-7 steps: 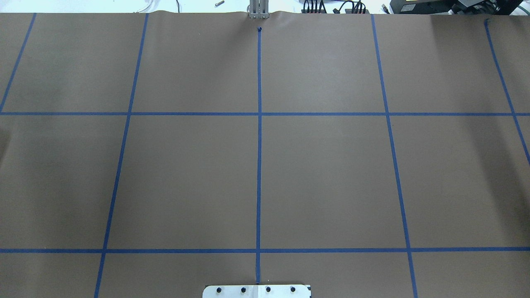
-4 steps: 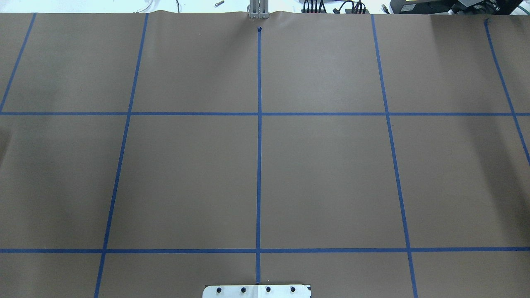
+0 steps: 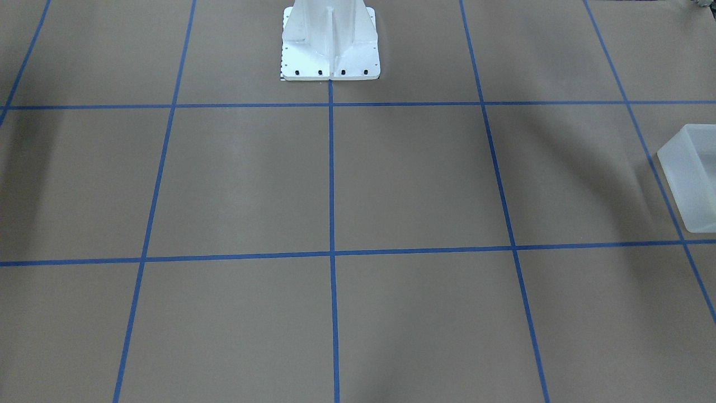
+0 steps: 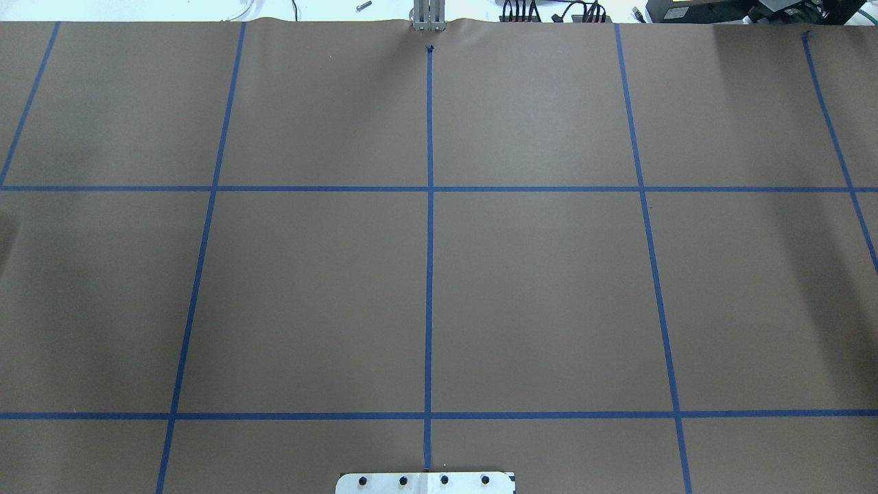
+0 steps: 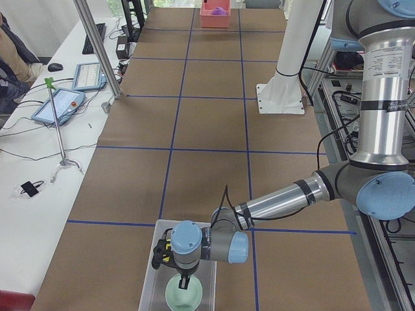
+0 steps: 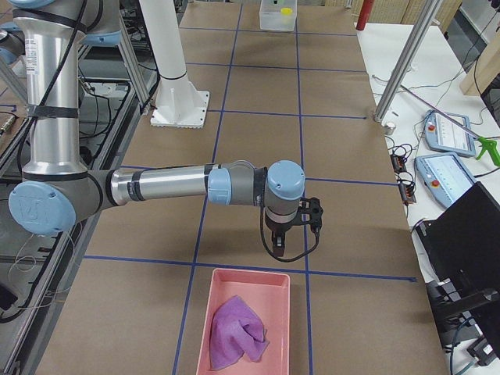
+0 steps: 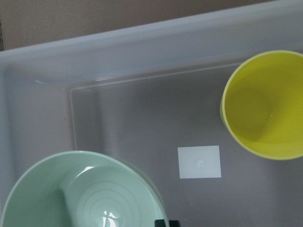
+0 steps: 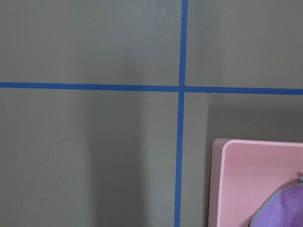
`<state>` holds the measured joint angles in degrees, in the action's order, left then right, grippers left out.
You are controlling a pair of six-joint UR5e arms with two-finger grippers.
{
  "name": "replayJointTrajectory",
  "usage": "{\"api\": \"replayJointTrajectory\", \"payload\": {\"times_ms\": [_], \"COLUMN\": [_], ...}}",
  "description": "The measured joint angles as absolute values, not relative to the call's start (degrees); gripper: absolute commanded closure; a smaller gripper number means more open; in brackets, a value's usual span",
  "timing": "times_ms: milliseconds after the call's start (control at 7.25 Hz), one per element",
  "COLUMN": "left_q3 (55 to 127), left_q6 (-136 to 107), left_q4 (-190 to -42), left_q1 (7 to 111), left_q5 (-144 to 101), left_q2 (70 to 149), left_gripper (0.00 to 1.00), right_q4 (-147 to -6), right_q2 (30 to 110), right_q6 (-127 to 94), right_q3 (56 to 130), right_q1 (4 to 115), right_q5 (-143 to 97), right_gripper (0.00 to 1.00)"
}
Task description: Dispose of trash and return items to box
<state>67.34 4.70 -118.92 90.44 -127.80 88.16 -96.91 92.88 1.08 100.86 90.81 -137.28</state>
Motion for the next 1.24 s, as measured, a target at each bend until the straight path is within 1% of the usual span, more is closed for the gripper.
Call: {"api": "replayJointTrajectory", "payload": {"times_ms": [414,552,690,828,1241], "left_q3": [66.1,65.8,65.7,65.6,67.2], "left_q6": [3.0,2.8,2.8,2.8,2.2], "left_q4": [-121.0,-121.2,-121.3,-121.3,-120.4], "left_q1": [88.9,88.6,88.5,88.4,88.3], "left_q5": [-127.9,-128.0,-128.0,-128.1,-131.0], "left_q2": [88.2,88.2,88.2,88.3,89.3], "left_gripper": [1.0,0.43,0.15,0.03,0.03], "right_q4": [-96.9,-96.9,-96.9,-96.9,-96.9], "right_q2": [92.9,92.9,92.9,92.9,92.8], "right_q6": [1.0,1.0,1.0,1.0,1.0], "right_q3": [100.9,100.9,100.9,100.9,101.0], "right_q1": [90.8,90.7,90.7,90.7,90.7], "right_q5": [-137.3,-137.3,-137.3,-137.3,-137.2], "right_gripper": [0.0,0.0,0.0,0.0,0.0]}}
